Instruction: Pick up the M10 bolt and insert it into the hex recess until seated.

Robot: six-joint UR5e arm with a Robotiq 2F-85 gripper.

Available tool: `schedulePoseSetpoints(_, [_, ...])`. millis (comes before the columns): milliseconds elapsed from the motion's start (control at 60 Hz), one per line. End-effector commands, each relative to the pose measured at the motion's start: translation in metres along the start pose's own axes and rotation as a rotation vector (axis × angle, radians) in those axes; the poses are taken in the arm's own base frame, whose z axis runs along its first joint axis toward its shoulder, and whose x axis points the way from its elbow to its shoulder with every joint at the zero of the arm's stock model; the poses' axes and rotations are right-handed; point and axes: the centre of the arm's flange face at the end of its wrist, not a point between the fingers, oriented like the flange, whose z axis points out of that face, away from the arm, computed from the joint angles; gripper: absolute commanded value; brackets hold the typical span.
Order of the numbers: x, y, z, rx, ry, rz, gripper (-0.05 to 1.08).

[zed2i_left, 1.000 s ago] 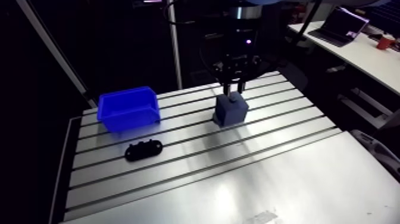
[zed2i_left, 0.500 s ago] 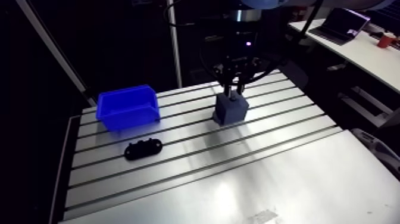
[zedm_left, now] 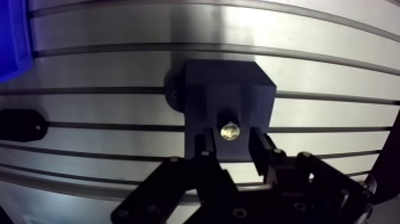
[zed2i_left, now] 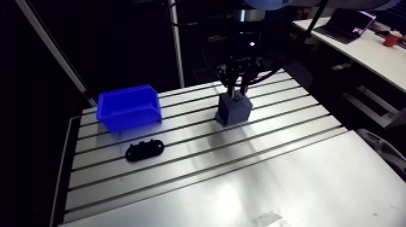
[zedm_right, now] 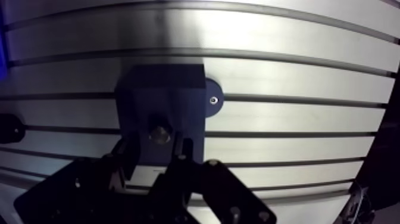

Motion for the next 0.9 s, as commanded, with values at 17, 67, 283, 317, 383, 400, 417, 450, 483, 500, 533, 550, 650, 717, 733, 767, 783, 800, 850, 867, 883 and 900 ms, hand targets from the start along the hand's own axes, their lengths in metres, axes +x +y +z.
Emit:
schedulePoseSetpoints(17, [0.0008, 0.0002, 0.0006, 0.001, 0.002, 0.007, 0.57])
schedulePoseSetpoints(67, [0.0007, 0.0004, 0.0006, -0.001, 0.001, 0.008, 0.57])
schedulePoseSetpoints(283, [0.0017, 0.0008, 0.0028, -0.003, 0.004, 0.009, 0.58])
schedulePoseSetpoints(317, [0.0022, 0.0009, 0.0045, -0.002, 0.001, 0.009, 0.58])
schedulePoseSetpoints(383, [0.0027, 0.0002, 0.0055, -0.004, 0.000, 0.007, 0.58])
schedulePoseSetpoints(400, [0.0027, 0.0002, 0.0055, -0.004, 0.000, 0.007, 0.58])
schedulePoseSetpoints(417, [0.0029, 0.0002, 0.0053, -0.003, 0.002, 0.007, 0.58])
schedulePoseSetpoints(450, [0.0031, 0.0002, 0.0052, -0.003, 0.003, 0.007, 0.58])
schedulePoseSetpoints(483, [0.0031, 0.0002, 0.0052, -0.003, 0.003, 0.007, 0.58])
schedulePoseSetpoints(500, [0.0031, 0.0002, 0.0052, -0.003, 0.003, 0.007, 0.58])
schedulePoseSetpoints(533, [0.0032, 0.0002, 0.0060, -0.003, 0.001, 0.007, 0.58])
schedulePoseSetpoints(550, [0.0032, 0.0002, 0.0060, -0.003, 0.001, 0.007, 0.58])
schedulePoseSetpoints(650, [0.0033, 0.0002, 0.0060, -0.003, 0.002, 0.007, 0.58])
schedulePoseSetpoints(717, [0.0033, 0.0002, 0.0060, -0.003, 0.002, 0.007, 0.59])
schedulePoseSetpoints(733, [0.0032, 0.0002, 0.0062, -0.002, 0.001, 0.007, 0.60])
schedulePoseSetpoints(767, [0.0033, 0.0004, 0.0061, -0.004, 0.001, 0.007, 0.60])
schedulePoseSetpoints(783, [0.0033, 0.0004, 0.0061, -0.004, 0.001, 0.007, 0.60])
schedulePoseSetpoints(800, [0.0033, 0.0004, 0.0060, -0.004, 0.001, 0.007, 0.60])
schedulePoseSetpoints(850, [0.0033, 0.0004, 0.0060, -0.004, 0.001, 0.007, 0.60])
schedulePoseSetpoints(867, [0.0033, 0.0004, 0.0060, -0.004, 0.001, 0.007, 0.60])
schedulePoseSetpoints(883, [0.0033, 0.0004, 0.0060, -0.004, 0.001, 0.007, 0.60])
schedulePoseSetpoints(900, [0.0033, 0.0004, 0.0060, -0.004, 0.001, 0.007, 0.60])
